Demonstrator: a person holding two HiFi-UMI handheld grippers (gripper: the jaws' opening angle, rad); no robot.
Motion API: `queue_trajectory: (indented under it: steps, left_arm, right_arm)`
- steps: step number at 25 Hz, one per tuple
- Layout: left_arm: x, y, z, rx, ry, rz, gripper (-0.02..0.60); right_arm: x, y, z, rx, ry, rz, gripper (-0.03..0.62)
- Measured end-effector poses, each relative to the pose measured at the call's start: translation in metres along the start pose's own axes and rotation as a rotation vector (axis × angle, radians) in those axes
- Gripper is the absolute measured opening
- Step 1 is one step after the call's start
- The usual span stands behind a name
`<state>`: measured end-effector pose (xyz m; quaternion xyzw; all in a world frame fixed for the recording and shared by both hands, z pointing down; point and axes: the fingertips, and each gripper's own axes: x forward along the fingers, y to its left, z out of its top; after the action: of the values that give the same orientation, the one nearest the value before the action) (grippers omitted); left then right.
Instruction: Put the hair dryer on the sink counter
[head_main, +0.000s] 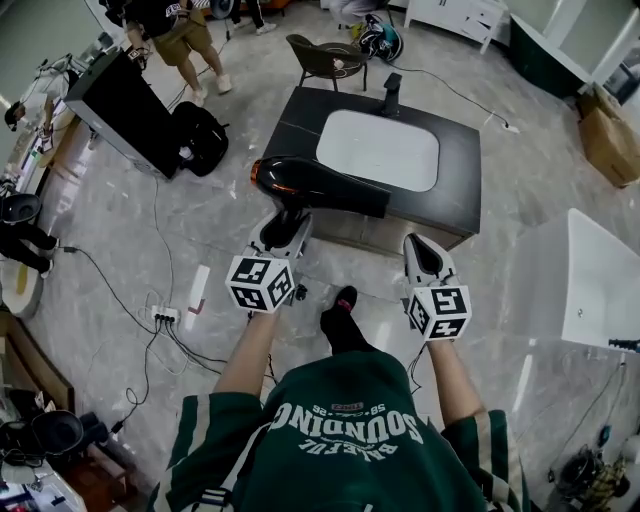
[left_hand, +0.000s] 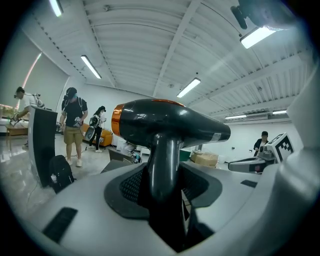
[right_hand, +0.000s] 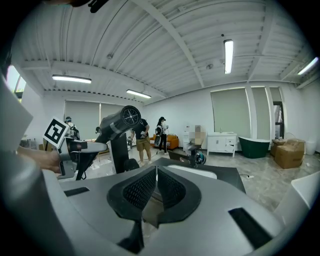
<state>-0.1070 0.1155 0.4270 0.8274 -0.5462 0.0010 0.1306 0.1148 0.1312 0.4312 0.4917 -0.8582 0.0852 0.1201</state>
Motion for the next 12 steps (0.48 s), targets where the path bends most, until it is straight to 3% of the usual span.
queue_trajectory:
  steps: [12]
  left_arm:
    - [0.100, 0.071, 0.027, -0.009, 0.036, 0.000, 0.192]
  right_arm:
    - [0.114, -0.040, 0.033, 0.008, 0.014, -0.001, 0.044]
